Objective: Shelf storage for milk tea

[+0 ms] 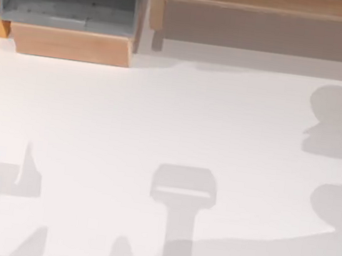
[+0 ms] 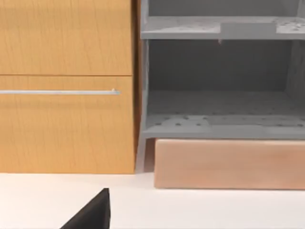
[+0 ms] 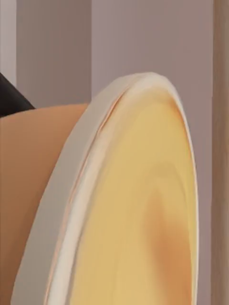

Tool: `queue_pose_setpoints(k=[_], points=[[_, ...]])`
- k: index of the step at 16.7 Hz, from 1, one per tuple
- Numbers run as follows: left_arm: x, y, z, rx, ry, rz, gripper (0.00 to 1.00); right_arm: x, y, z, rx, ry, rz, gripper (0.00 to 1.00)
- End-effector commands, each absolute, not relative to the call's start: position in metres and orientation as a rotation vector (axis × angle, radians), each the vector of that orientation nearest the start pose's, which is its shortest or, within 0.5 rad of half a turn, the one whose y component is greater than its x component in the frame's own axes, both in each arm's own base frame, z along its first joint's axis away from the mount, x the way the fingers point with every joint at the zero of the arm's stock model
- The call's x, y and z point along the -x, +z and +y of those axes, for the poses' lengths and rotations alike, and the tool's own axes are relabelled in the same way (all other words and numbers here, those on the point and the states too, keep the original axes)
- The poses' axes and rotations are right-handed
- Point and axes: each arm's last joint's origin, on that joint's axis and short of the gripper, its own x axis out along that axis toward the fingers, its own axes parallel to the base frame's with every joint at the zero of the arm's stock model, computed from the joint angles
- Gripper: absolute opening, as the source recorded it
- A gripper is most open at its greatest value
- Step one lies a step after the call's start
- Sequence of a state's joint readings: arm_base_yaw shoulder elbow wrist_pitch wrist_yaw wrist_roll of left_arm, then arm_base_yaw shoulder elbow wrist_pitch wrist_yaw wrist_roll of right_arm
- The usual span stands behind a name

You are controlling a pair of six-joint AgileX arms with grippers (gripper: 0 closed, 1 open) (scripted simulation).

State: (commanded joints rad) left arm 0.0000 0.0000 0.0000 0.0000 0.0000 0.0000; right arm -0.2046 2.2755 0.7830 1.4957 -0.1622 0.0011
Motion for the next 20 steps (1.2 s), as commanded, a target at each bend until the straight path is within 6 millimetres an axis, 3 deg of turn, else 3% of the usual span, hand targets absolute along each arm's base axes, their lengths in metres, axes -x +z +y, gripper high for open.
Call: queue_pose_setpoints(k=[14,20], points=[[-0.106,0.160,-0.001,0.000,0.000,0.000,1.00,-0.367,0.071,-0.069,0.009,-0.018,-0.002,0.00],[-0.106,0.160,-0.001,0.000,0.000,0.000,1.00,-0.364,0.111,-0.089,0.043,-0.091,-0.112,0.00]])
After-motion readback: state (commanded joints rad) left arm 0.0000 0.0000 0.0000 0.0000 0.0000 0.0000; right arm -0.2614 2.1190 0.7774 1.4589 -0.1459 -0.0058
